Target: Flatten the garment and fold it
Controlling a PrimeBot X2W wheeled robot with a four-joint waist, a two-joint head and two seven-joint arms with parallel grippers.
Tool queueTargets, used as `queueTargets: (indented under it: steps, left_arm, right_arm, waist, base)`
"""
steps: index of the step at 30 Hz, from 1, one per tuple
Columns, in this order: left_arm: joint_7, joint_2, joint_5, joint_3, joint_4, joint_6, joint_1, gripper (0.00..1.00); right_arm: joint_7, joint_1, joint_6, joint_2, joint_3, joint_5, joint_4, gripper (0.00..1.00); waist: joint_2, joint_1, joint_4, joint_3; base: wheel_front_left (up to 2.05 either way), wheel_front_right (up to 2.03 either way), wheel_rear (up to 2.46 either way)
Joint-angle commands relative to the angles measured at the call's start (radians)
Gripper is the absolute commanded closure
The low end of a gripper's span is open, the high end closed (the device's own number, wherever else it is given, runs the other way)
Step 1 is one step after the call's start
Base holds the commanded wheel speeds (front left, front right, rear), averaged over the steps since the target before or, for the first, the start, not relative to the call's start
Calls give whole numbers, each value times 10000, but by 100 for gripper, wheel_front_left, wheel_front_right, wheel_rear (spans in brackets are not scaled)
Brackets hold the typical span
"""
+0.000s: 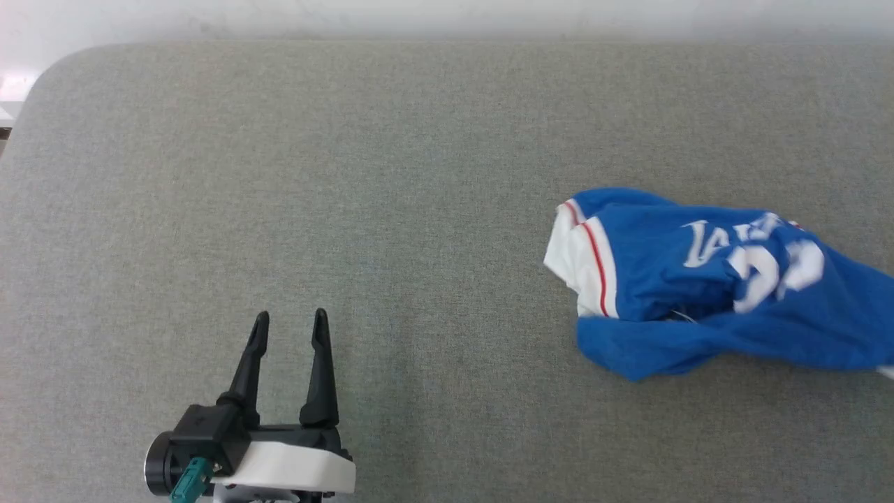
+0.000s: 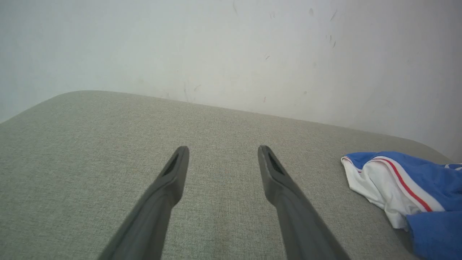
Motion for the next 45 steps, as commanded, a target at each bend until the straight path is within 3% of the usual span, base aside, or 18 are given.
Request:
queueTargets:
  steps: [1,2,3,6,10,14,18,22,30,31,32,33,40,45]
  left_arm:
    - [-47,-6,58,44,16,-51,68,0]
    - [-47,5,63,44,37,-60,77,0]
    - [-47,18,72,32,68,-73,78,0]
    - [-47,29,93,-18,145,-94,41,0]
    - [-47,24,60,-83,251,-132,48,0]
    - [-47,6,2,-170,317,-159,70,0]
    - [-47,-11,-54,-246,343,-188,83,0]
    - [-47,-22,-108,-251,375,-218,36,0]
    - [-47,-71,-260,-326,504,-280,-183,0]
    - [-47,-79,-278,-353,527,-292,-198,0]
    - [-47,-87,-304,-366,544,-290,-209,0]
    - [-47,-94,-336,-366,554,-280,-212,0]
    - [-47,-124,-408,-340,597,-257,-178,0]
    - [-47,-133,-398,-300,600,-270,-256,0]
  right_arm:
    - [-165,89,-21,203,-121,-118,93,79]
    - [-273,165,-21,295,-155,-205,159,62]
    - [-410,167,-21,372,-129,-286,168,0]
    - [-704,-256,-21,687,30,-110,-120,0]
    - [-633,-1171,-21,869,1066,505,-1523,0]
    - [196,-1912,-21,1077,2448,1357,-2983,0]
    - [1269,-2351,-21,1294,3730,1870,-3501,0]
    - [2177,-2595,-21,1483,4458,2039,-2743,0]
    - [3931,-2719,-21,1145,5324,1289,-172,0]
    - [4044,-2687,-21,1095,5329,1199,51,31]
    - [4075,-2658,-21,1063,5353,1134,206,87]
    - [4058,-2637,-21,1023,5369,1062,318,100]
    - [2898,-3792,-21,1043,5680,1127,-201,100]
    - [2184,-5262,-21,1725,6638,1586,-707,100]
  waist:
    - [0,1,-10,10]
    - [0,1,-25,-1]
    - [0,1,-43,-29]
    - [0,1,-93,-170]
    - [0,1,-122,-420]
    - [0,1,-30,-585]
    - [0,1,190,-560]
    - [0,1,500,-424]
    - [0,1,1295,-127]
    - [0,1,1397,-113]
    - [0,1,1483,-112]
    - [0,1,1559,-121]
    - [0,1,1714,-214]
    - [0,1,1618,-237]
  base:
    - [0,0,0]
    - [0,0,0]
    - [0,0,0]
    - [0,0,0]
    - [0,0,0]
    - [0,0,0]
    - [0,0,0]
    - [0,0,0]
    - [0,0,0]
    - [0,0,0]
    - [0,0,0]
    - [0,0,0]
    - [0,0,0]
    - [0,0,0]
